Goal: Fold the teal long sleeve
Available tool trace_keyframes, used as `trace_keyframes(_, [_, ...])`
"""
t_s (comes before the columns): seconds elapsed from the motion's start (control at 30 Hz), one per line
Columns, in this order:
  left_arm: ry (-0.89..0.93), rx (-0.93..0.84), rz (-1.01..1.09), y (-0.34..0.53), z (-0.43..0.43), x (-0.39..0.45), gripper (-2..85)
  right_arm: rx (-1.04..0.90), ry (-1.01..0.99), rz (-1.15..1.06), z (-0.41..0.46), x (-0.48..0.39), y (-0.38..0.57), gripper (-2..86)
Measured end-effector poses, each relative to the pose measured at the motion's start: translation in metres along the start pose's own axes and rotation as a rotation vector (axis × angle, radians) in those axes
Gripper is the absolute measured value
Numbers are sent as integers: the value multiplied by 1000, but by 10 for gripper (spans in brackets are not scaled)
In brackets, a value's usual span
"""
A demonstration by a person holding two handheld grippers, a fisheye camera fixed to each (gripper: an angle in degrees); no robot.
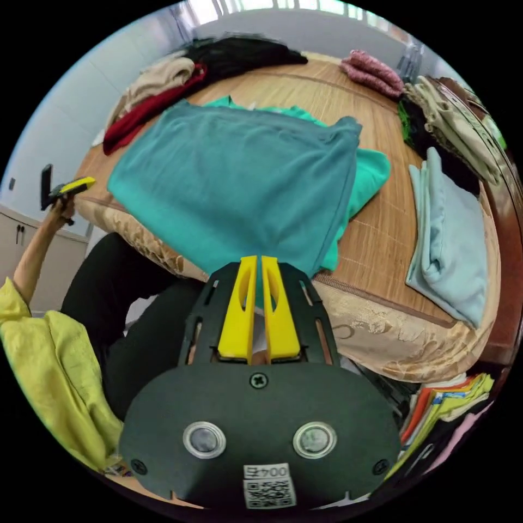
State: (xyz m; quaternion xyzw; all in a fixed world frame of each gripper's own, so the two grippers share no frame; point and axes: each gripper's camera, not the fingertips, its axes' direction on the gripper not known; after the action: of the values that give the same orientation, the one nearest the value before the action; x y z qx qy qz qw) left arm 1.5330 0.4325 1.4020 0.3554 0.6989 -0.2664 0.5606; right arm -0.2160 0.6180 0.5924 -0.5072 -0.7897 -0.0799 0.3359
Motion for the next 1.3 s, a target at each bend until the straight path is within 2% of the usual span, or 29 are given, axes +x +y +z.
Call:
trace_keyframes(0.07, [-10,3,-16,-12,12,7,2,191,-60,34,-32,14,57,82])
trace_keyframes(0.17, [-33,-78,-41,-26,43,11,2,343,-36,6,-49,21,130,118])
trace_keyframes(0.27, [-87,-205,-69,-28,73,10,1,323,6,-30,-47,25,177,125])
trace_keyframes(0.43, [-50,-209,-204,-25,75,-6,1,389,-77,-33,-53,42,208,126])
trace_keyframes(0.63, [-68,-261,-234,-34,76,-9,1,328,-133,-107,-41,56,201,126])
trace_keyframes(0.8, [-78,-252,-250,-33,74,-9,1,360,-179,-149,-45,61,199,125])
trace_keyframes(0.9, [-60,-245,-272,-33,72,-13,1,297,-197,-209,-38,61,191,125])
trace_keyframes(1.07, [-71,-252,-266,-37,71,-10,1,257,-284,-213,-33,79,181,83])
trace_keyframes(1.2, [-93,-269,-271,-43,70,-5,1,237,-249,-273,-44,80,176,50])
trace_keyframes(1.3, [-141,-313,-258,-54,72,3,1,189,-148,-325,-49,83,174,33])
